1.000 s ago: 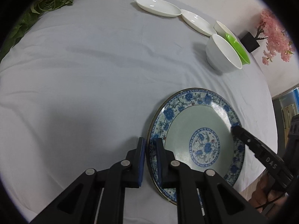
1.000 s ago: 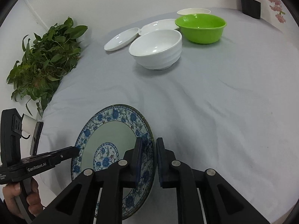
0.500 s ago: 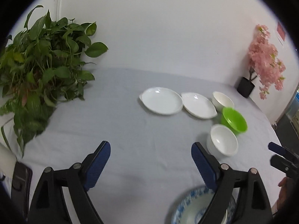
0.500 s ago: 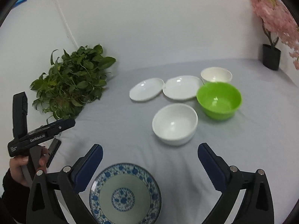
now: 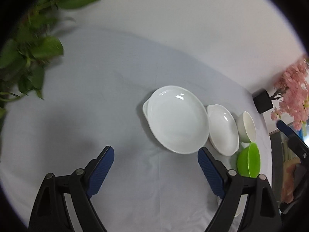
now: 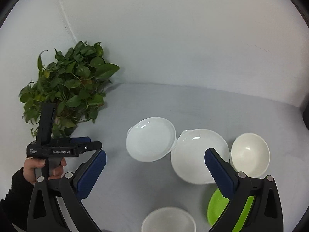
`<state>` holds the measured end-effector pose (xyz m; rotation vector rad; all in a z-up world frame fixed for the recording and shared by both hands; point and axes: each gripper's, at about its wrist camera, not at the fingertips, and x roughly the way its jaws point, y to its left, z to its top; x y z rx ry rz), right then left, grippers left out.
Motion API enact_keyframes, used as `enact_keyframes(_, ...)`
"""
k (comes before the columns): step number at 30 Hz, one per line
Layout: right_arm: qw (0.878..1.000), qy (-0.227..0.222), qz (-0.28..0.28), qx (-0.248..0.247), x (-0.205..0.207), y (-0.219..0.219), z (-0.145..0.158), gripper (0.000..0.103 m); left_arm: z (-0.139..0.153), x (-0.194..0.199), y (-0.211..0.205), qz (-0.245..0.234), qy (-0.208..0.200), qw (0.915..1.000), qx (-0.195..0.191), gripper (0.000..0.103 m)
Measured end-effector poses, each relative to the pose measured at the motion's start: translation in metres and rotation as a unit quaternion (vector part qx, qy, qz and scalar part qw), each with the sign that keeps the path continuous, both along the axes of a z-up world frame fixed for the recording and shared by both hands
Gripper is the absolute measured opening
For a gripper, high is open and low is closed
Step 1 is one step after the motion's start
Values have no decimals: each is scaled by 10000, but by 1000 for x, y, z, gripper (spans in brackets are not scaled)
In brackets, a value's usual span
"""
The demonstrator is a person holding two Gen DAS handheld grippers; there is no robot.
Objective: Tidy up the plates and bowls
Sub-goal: 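Move both tools to the rim of a white oval handled dish, then close both tools on the white dish rim and lift it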
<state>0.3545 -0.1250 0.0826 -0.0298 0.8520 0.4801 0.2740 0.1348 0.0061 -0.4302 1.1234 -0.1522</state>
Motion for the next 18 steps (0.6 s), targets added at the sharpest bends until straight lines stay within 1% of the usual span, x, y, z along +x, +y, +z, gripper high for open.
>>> enact_keyframes(1, 9999, 138, 25, -93, 28, 7, -7, 103, -9, 9, 0, -17, 111, 9999, -120, 88)
enact_keyframes(3, 9990, 401, 107, -169, 70, 18, -24, 103, -24, 24, 2, -2, 276, 9992, -299, 87)
enact_keyframes(5, 9972, 684, 154, -275, 110, 29, -48, 102, -37, 35, 3, 43, 402, 9985, -381, 87)
enact_keyframes(6, 9959, 822, 174, -337, 128, 34, -59, 101, -42, 39, 2, 40, 443, 9982, -407, 84)
enact_keyframes(8, 9930, 1097, 154, -409, 154, 40, -84, 98, -48, 46, 2, 22, 476, 9979, -440, 83)
enact_keyframes(10, 9910, 1260, 147, -430, 175, 45, -101, 97, -52, 51, 2, 59, 498, 9972, -548, 82)
enact_keyframes(11, 9903, 1302, 153, -456, 180, 46, -108, 95, -54, 53, 2, 66, 520, 9970, -577, 76)
enact_keyframes(12, 9890, 1384, 200, -476, 187, 49, -115, 93, -57, 54, 1, 68, 558, 9967, -589, 66)
enact_keyframes(13, 9879, 1450, 240, -504, 190, 50, -122, 88, -59, 56, 0, 66, 599, 9963, -614, 60)
enact_keyframes(14, 9865, 1520, 267, -547, 195, 52, -128, 83, -62, 58, -1, 60, 642, 9958, -651, 52)
enact_keyframes(15, 9857, 1565, 285, -557, 195, 51, -133, 81, -62, 60, -1, 80, 644, 9957, -665, 49)
enact_keyframes(16, 9847, 1621, 292, -571, 198, 51, -138, 74, -61, 61, -1, 113, 606, 9960, -653, 47)
enact_keyframes(17, 9836, 1678, 296, -597, 200, 50, -142, 67, -61, 63, 4, 109, 620, 9958, -663, 37)
enact_keyframes(18, 9826, 1732, 305, -596, 202, 50, -145, 63, -63, 65, 4, 109, 658, 9956, -660, 27)
